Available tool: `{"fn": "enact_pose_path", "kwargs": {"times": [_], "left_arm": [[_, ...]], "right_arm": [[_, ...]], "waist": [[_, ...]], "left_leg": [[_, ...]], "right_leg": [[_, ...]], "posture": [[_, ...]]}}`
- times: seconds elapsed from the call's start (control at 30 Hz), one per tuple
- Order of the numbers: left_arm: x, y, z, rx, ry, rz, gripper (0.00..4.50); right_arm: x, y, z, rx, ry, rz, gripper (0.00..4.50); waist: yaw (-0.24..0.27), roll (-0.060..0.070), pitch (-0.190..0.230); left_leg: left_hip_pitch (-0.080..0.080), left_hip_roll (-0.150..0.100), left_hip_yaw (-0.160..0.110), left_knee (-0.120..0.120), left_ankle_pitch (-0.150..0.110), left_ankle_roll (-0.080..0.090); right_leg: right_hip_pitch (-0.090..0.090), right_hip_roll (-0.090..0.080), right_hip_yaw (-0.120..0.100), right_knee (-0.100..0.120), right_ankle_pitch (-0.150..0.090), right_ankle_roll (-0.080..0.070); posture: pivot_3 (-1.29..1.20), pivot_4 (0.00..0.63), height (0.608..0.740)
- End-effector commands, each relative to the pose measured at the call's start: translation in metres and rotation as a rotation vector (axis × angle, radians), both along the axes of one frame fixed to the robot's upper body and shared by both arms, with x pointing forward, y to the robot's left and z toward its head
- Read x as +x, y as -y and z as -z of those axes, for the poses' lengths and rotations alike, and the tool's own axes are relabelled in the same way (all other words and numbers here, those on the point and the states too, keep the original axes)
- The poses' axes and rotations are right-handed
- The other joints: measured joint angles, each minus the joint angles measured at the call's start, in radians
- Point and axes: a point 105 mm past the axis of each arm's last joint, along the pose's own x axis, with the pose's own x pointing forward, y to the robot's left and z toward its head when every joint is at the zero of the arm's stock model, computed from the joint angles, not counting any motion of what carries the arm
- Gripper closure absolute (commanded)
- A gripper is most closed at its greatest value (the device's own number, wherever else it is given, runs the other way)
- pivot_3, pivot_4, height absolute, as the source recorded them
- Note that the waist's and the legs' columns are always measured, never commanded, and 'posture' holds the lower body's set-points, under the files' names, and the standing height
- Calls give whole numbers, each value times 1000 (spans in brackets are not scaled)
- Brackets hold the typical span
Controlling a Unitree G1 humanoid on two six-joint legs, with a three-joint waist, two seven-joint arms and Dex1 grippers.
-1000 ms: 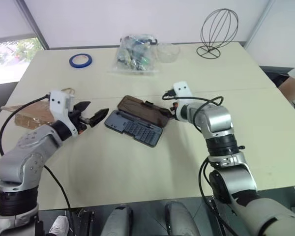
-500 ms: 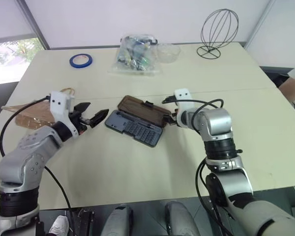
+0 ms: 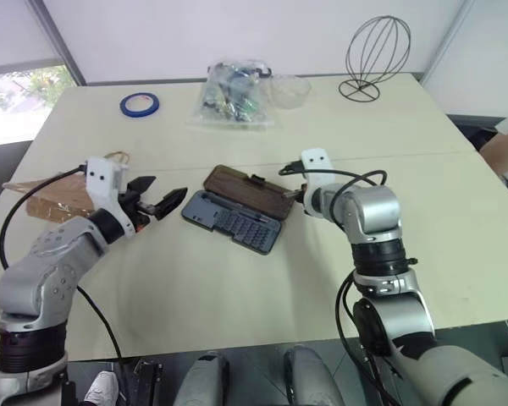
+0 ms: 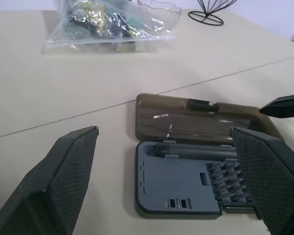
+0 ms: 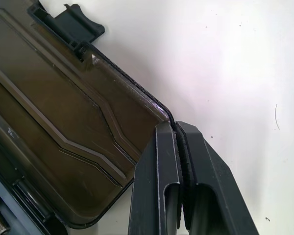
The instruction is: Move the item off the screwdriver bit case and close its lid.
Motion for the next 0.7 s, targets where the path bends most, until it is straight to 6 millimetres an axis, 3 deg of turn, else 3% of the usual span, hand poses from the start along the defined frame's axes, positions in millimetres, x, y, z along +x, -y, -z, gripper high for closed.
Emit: {"fn": "enact_pose_path", "kwargs": {"times": [0.03, 0.3, 0.47, 0.7], "left_arm": [[-3, -1, -14, 16, 60, -3, 0], [-1, 1, -14, 8, 64, -5, 0], [-1, 3, -13, 3, 64, -5, 0], [-1, 3, -14, -2, 70, -14, 0]], "right_arm": [[-6, -3, 10, 10, -61, -24, 4448], [-7, -20, 14, 78, -134, 14, 4448], [4, -16, 17, 130, -194, 137, 4448], [18, -26, 11, 115, -187, 143, 4448]], "waist": [[0, 0, 0], [-6, 0, 0], [-23, 0, -1], [-27, -1, -1]], "left_leg": [[0, 0, 0, 0, 0, 0], [0, 0, 0, 0, 0, 0], [1, 1, 0, 0, 0, 0], [3, 1, 0, 1, 1, -2]], "right_leg": [[0, 0, 0, 0, 0, 0], [-1, 0, 0, 0, 0, 0], [-1, 0, 0, 3, 0, 0], [-1, 0, 0, 8, 1, -1]], "posture": [[0, 150, 740], [0, 150, 740], [0, 150, 740], [0, 150, 740]]}}
